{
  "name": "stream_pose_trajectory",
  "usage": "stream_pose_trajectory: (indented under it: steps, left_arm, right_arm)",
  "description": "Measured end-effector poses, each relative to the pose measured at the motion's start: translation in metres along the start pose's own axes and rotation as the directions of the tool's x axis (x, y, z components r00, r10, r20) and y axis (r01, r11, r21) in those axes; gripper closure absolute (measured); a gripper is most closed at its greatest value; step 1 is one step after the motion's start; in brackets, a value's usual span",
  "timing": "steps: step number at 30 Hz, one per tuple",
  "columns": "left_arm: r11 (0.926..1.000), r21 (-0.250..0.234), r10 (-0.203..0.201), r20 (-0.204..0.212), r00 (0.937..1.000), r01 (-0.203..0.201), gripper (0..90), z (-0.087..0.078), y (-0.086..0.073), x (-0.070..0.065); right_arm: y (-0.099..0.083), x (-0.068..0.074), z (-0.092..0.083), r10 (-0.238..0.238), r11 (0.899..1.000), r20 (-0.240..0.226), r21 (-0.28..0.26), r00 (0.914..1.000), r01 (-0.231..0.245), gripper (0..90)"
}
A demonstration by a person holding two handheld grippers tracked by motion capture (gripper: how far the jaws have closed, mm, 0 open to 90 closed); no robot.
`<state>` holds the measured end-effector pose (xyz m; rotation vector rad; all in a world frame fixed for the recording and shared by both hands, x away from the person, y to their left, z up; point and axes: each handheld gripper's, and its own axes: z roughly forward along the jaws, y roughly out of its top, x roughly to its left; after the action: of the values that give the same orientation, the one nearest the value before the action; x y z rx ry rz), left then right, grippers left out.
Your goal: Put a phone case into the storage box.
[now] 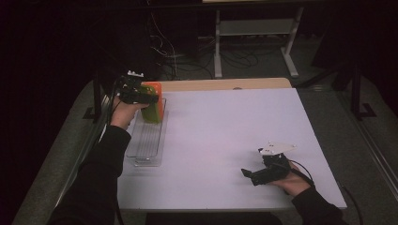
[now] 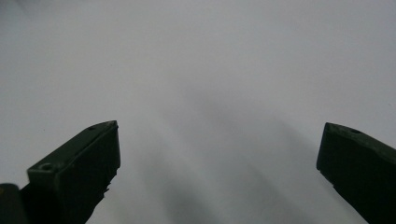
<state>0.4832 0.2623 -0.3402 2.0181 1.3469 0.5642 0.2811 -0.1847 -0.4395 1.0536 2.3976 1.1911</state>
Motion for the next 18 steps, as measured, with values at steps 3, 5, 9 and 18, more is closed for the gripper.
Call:
stream_pose_trajectory:
  steps: [3,5,9,18]
  left_arm:
    - [1.0,0.005,0.0,-0.015,0.9999,0.001,13.8,0.004,-0.002,0.0]
    - [0.9999,0.006,-0.012,-0.018,0.9998,0.012,13.8,0.006,-0.003,0.0]
    - [0.9997,0.007,-0.023,-0.029,0.9993,0.023,13.6,0.011,-0.003,0.0]
    - [0.9992,0.005,-0.038,-0.043,0.9983,0.039,13.0,0.019,-0.006,-0.001]
  right_arm:
    - [0.0,0.0,0.0,-0.002,1.0,0.0,0.0,1.0,0.002,0.0]
    - [0.0,0.0,0.0,-0.001,1.0,-0.001,0.0,1.0,0.001,0.0]
    - [0.0,0.0,0.0,-0.002,1.0,-0.001,-0.001,1.0,0.002,0.0]
    - [0.0,0.0,0.0,-0.009,1.0,-0.001,0.0,1.0,0.009,0.0]
